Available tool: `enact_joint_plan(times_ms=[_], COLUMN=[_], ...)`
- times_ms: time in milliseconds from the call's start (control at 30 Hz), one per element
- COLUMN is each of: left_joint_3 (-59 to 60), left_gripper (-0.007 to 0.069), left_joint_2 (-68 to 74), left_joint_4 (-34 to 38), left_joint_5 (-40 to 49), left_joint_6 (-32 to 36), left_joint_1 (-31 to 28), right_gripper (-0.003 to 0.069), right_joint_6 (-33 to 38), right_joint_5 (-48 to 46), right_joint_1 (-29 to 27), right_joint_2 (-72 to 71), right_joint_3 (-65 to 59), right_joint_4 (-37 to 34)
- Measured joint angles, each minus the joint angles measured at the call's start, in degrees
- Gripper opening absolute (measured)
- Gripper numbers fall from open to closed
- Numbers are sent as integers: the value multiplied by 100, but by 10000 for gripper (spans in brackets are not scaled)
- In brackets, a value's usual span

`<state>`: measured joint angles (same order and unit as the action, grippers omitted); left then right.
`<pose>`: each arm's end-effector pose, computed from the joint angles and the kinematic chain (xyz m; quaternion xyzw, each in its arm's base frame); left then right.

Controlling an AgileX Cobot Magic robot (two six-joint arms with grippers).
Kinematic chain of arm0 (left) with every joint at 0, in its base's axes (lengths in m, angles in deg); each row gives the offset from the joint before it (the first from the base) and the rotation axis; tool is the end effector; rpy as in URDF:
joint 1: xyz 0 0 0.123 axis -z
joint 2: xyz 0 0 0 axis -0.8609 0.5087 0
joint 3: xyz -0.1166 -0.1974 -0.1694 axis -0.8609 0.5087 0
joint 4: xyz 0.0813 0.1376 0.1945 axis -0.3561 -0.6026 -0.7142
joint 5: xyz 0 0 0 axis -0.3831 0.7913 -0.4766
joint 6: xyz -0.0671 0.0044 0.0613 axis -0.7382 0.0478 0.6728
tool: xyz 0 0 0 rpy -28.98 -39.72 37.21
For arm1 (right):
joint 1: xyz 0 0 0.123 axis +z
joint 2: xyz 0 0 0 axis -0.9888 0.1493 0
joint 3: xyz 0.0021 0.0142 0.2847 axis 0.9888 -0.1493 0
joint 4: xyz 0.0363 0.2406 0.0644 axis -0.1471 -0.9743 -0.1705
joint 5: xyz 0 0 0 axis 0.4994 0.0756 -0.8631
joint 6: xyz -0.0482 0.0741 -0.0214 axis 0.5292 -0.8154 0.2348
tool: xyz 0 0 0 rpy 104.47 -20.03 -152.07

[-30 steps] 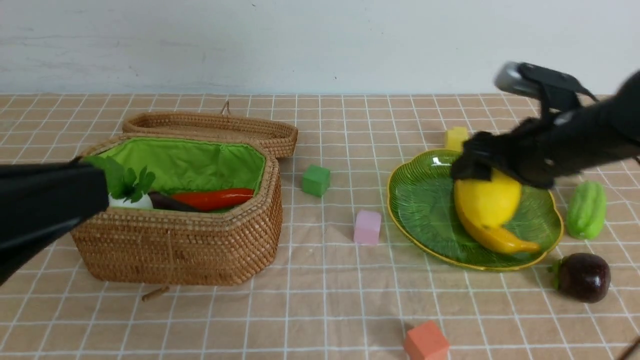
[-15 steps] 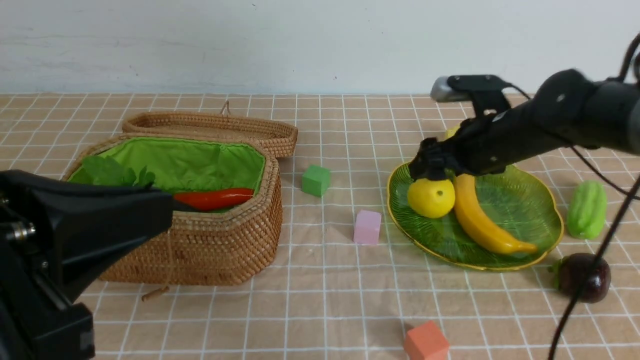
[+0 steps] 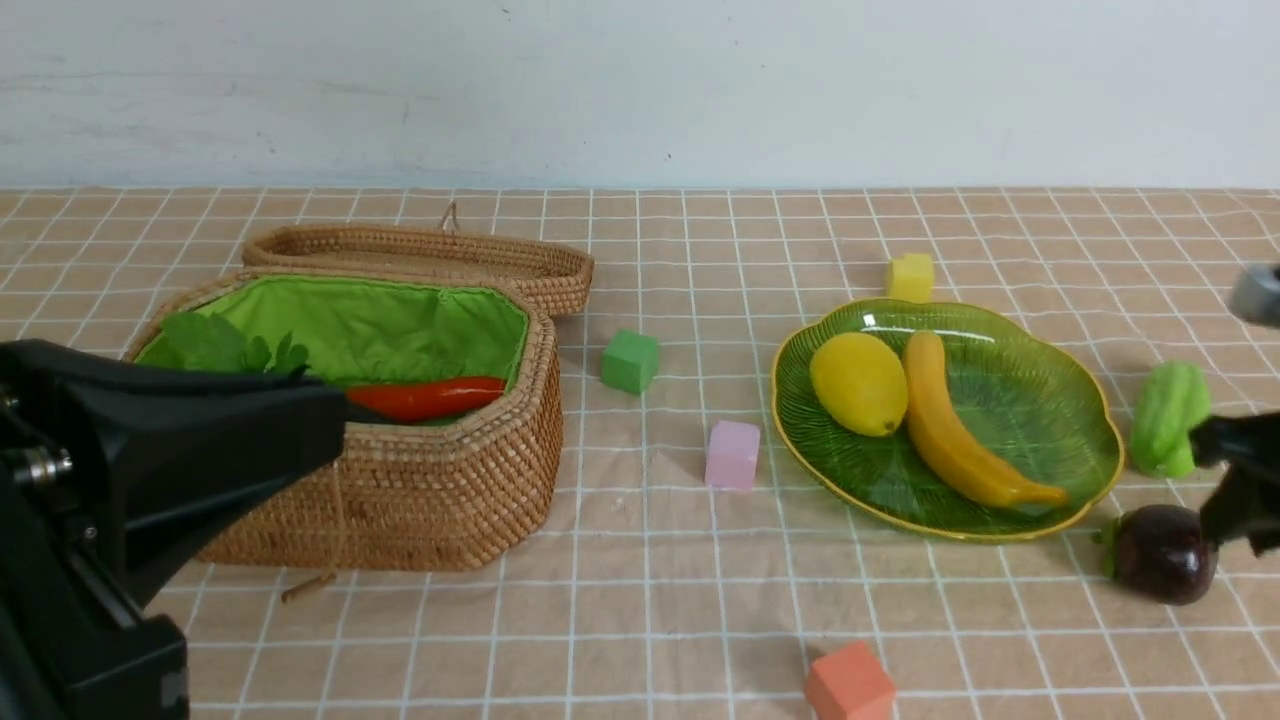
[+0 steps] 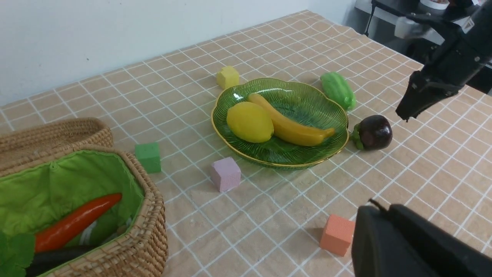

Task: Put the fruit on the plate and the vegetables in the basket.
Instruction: Use the right arm to grab a mangosteen and put it into the right plate

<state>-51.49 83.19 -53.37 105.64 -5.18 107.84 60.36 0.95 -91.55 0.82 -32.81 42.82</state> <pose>0.0924 -0.0918 0.3875 0.2628 0.7517 -0.2438 0.5536 0.2878 -0.0303 0.2437 0.0696 0.9742 0.0971 0.1916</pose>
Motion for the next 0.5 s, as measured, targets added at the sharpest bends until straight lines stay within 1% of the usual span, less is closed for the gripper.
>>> enact_joint_plan(times_ms=[33,167,200,233,267,300,367,400,500], left_joint_3=[0,0,0,0,0,0,0,0,0], left_gripper=[26,26,26,26,26,26,26,26,26], left_joint_2=[0,0,0,0,0,0,0,0,0], left_joint_4=[0,-5,-5,-5,-5,-5,-5,-5,-5], left_joint_5=[0,0,0,0,0,0,-5,-5,-5], left_joint_6=[0,19,19,19,19,19,19,19,19], left_joint_1=[0,0,0,0,0,0,0,0,0], right_gripper=[340,573,619,627,661,673,673,672,645], right_joint_6=[37,315,425,474,631,834,1116,1150,1840], right_joint_5=[90,378,511,562,737,935,1158,1181,1383], right_joint_1=[-31,-36,-36,-36,-36,-36,-36,-36,-36], right_joint_2=[15,284,387,409,571,713,948,971,1282], right_joint_3=[-64,-114,-116,-122,-123,-123,-123,-123,-123], right_joint_4=[-18,-162,-185,-186,-191,-223,-339,-354,-748])
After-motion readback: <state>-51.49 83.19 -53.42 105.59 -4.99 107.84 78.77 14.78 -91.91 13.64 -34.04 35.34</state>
